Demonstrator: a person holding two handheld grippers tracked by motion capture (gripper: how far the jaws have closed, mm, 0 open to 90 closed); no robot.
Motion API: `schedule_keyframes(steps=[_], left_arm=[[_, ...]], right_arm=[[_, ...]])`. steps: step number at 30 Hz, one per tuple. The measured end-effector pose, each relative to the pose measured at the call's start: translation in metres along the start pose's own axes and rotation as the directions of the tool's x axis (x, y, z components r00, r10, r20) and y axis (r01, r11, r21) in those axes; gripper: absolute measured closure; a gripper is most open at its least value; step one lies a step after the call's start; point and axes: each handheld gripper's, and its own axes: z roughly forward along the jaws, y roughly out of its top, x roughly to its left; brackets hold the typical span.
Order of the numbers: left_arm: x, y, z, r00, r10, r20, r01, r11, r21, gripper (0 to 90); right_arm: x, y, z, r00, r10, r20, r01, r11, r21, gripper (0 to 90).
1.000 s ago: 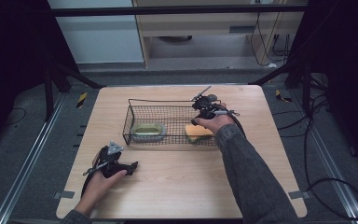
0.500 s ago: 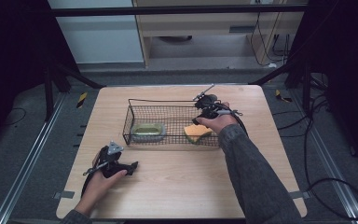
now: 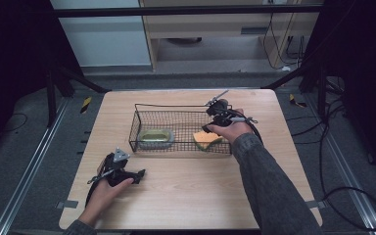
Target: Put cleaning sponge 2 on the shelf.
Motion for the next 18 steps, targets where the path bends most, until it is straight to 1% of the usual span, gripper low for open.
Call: schedule_keyframes(steps=[1,6,8,11,12,14,16,18], left_arm=[[0.0,0.0,0.0,1.0,-0.001,0.001,0.001,1.0,0.0,0.0],[0.0,0.0,0.0,1.0,0.0,0.002,-0.001,1.0,0.001,0.0],[0.0,0.0,0.0,1.0,0.004,0.001,-0.004,1.0,0.004,0.0],[0.0,0.0,0.0,1.0,0.004,0.002,-0.004,1.0,0.004,0.0],[0.0,0.0,0.0,1.0,0.005,0.002,-0.005,1.0,0.005,0.0],[0.0,0.0,0.0,1.0,0.006,0.001,-0.006,1.0,0.003,0.0],[0.0,0.0,0.0,1.0,0.007,0.001,-0.007,1.0,0.003,0.0],[0.0,0.0,0.0,1.0,0.006,0.002,-0.006,1.0,0.003,0.0]], right_arm=[[0.001,-0.001,-0.001,1.0,-0.001,-0.002,0.001,1.0,0.0,38.2],[0.003,-0.004,-0.004,1.0,0.001,-0.004,-0.001,1.0,-0.008,33.8],[0.003,-0.006,-0.005,1.0,0.001,-0.001,-0.001,1.0,-0.009,30.5],[0.003,-0.008,-0.008,0.9999,0.012,0.002,-0.012,1.0,-0.017,23.7],[0.003,-0.008,-0.008,1.0,0.008,0.005,-0.008,1.0,-0.022,20.4],[0.002,-0.008,-0.01,0.9997,0.024,0.001,-0.024,0.999,-0.03,13.7],[0.001,-0.009,-0.011,0.9994,0.033,0.009,-0.033,0.998,-0.046,9.6],[0.001,-0.009,-0.013,0.9989,0.046,0.013,-0.045,0.998,-0.049,7.1]])
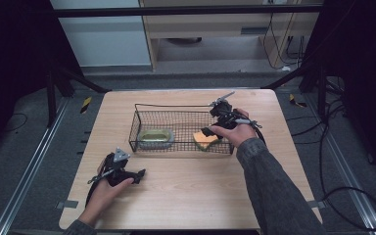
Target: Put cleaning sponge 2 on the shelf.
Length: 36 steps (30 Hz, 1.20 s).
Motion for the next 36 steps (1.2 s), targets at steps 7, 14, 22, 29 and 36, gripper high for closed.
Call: schedule_keyframes(steps=[7,14,22,29,36], left_arm=[[0.0,0.0,0.0,1.0,0.0,0.0,0.0,1.0,0.0,0.0],[0.0,0.0,0.0,1.0,0.0,0.0,0.0,1.0,0.0,0.0],[0.0,0.0,0.0,1.0,0.0,-0.001,0.0,1.0,0.0,0.0],[0.0,0.0,0.0,1.0,0.001,0.0,-0.001,1.0,0.0,0.0],[0.0,0.0,0.0,1.0,0.0,0.0,0.0,1.0,0.0,0.0]], right_arm=[[0.0,-0.003,-0.011,0.9999,-0.003,0.015,0.004,0.998,-0.058,6.1],[-0.002,-0.008,-0.021,0.999,-0.011,0.044,0.014,0.997,-0.074,6.3],[-0.007,-0.021,-0.032,0.9985,0.001,0.055,0.004,0.995,-0.097,6.9],[-0.013,-0.046,-0.045,0.9974,0.002,0.072,0.007,0.992,-0.123,5.8],[-0.021,-0.074,-0.052,0.9958,0.02,0.09,-0.006,0.988,-0.157,6.6]])
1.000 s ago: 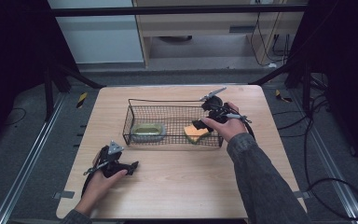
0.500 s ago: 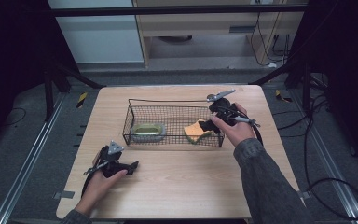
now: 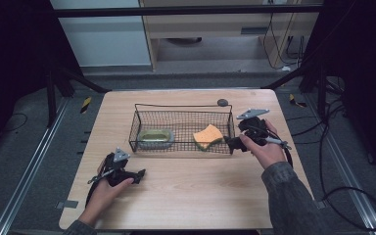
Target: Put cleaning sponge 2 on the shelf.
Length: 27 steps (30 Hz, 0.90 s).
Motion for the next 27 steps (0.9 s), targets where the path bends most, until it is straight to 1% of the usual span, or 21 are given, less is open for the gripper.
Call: schedule_keyframes(steps=[7,8,9,14,16,17,24,25,27], left_arm=[[0.0,0.0,0.0,1.0,0.0,0.0,0.0,1.0,0.0,0.0],[0.0,0.0,0.0,1.0,0.0,0.0,0.0,1.0,0.0,0.0],[0.0,0.0,0.0,1.0,0.0,0.0,0.0,1.0,0.0,0.0],[0.0,0.0,0.0,1.0,0.0,0.0,0.0,1.0,0.0,0.0],[0.0,0.0,0.0,1.0,0.0,0.0,0.0,1.0,0.0,0.0],[0.0,0.0,0.0,1.0,0.0,0.0,0.0,1.0,0.0,0.0],[0.0,0.0,0.0,1.0,0.0,0.0,0.0,1.0,0.0,0.0],[0.0,0.0,0.0,1.0,0.0,0.0,0.0,1.0,0.0,0.0],[0.0,0.0,0.0,1.0,0.0,0.0,0.0,1.0,-0.001,0.0]], right_arm=[[-0.009,-0.026,-0.007,0.9994,0.034,0.01,-0.034,0.999,-0.011,7.2],[-0.009,-0.026,-0.007,0.9994,0.034,0.01,-0.034,0.999,-0.011,7.2],[-0.011,-0.033,-0.008,0.999,0.041,0.018,-0.041,0.999,-0.008,7.3],[-0.016,-0.051,-0.007,0.9975,0.063,0.031,-0.063,0.998,0.002,7.8],[-0.016,-0.055,-0.007,0.9973,0.067,0.03,-0.068,0.998,0.004,7.9],[-0.017,-0.06,-0.006,0.9968,0.074,0.03,-0.074,0.997,0.008,7.9],[-0.02,-0.078,0.002,0.9942,0.104,0.027,-0.105,0.994,0.028,8.7],[-0.02,-0.081,0.003,0.9937,0.11,0.021,-0.111,0.993,0.034,8.7],[-0.02,-0.085,0.007,0.9935,0.111,0.024,-0.112,0.993,0.045,8.9]])
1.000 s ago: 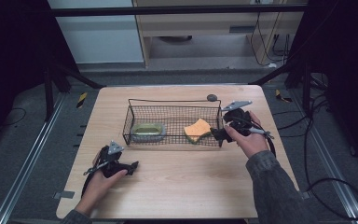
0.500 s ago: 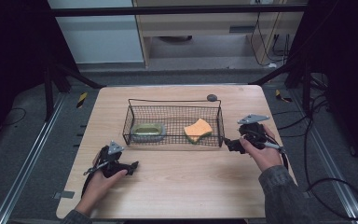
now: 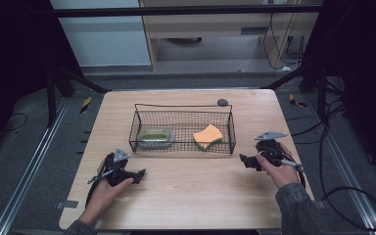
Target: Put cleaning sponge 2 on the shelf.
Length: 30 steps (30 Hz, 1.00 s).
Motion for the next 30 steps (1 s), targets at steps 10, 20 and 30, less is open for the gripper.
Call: schedule_keyframes(steps=[10,20,30], left_arm=[[0.0,0.0,0.0,1.0,0.0,0.0,0.0,1.0,0.0,0.0],[0.0,0.0,0.0,1.0,0.0,0.0,0.0,1.0,0.0,0.0],[0.0,0.0,0.0,1.0,-0.001,0.0,0.001,1.0,-0.001,0.0]], right_arm=[[-0.017,-0.021,0.021,0.9969,0.069,0.037,-0.071,0.997,0.035,9.5],[-0.035,-0.036,0.038,0.9826,0.156,0.101,-0.158,0.987,0.007,7.6],[-0.027,-0.038,0.05,0.9823,0.133,0.131,-0.131,0.991,-0.029,2.8]])
